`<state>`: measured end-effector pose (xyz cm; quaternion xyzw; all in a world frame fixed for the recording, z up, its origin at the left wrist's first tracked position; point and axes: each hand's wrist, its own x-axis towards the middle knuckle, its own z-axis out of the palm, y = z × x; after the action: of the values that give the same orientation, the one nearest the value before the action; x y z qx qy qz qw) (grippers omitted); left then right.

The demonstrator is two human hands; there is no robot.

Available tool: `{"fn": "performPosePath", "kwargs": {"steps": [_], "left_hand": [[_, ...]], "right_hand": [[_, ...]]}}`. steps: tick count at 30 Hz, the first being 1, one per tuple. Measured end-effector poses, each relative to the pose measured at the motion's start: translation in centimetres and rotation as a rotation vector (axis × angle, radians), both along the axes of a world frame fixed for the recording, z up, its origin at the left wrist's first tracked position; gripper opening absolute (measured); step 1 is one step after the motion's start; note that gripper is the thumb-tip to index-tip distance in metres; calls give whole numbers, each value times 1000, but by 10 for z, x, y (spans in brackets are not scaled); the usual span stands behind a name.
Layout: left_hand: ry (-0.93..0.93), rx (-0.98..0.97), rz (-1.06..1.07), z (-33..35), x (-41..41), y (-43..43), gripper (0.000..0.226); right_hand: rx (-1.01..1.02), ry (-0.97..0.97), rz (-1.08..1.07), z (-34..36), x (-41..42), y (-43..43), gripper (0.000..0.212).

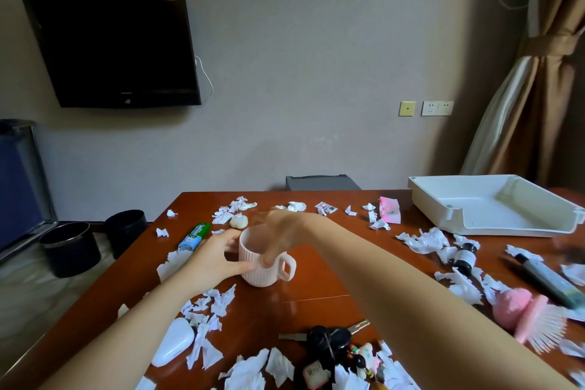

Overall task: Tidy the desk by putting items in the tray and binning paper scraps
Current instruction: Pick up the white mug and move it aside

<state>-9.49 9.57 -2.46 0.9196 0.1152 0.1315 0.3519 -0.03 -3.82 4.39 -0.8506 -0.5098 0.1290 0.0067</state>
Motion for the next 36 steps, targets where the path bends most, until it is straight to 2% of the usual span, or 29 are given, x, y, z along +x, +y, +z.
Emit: {"fn": "performPosePath", "kwargs": {"steps": [3,4,6,9,12,14,18,20,21,23,25,32,36], "left_hand": [[33,-32,7,-7,-3,0,48],[37,-41,15,-8,-4,0,46],[45,-64,34,-10,-5,-1,44],[54,-56,51,-9,-7,-7,35],[51,57,78,-2,-10,-14,28],[44,82,75,6,-13,-17,25],[23,189,37,22,-12,-26,25],[2,241,-5,29,-6,-29,35],[24,239,-58,31,-2,-29,47],[127,210,-170,35,7,-29,76],[224,247,-243,37,14,-31,87],[304,430,-234,39,22,-44,87],[324,515,-176,35,17,-47,91]], "right_hand": [[-15,-17,27,1,-6,-3,46],[-19,-29,40,1,-7,-5,47],[17,4,37,-3,-6,-9,61],[186,261,-92,-17,1,-19,91],[281,363,-163,-30,8,-37,100],[344,397,-187,-37,11,-52,90],[503,384,-191,-48,17,-72,50],[553,338,-209,-54,23,-75,37],[562,327,-217,-57,24,-76,32],[582,322,-229,-59,26,-76,27],[607,316,-237,-61,27,-75,25],[586,298,-267,-65,34,-69,29],[635,271,-344,-68,28,-59,24]]}}
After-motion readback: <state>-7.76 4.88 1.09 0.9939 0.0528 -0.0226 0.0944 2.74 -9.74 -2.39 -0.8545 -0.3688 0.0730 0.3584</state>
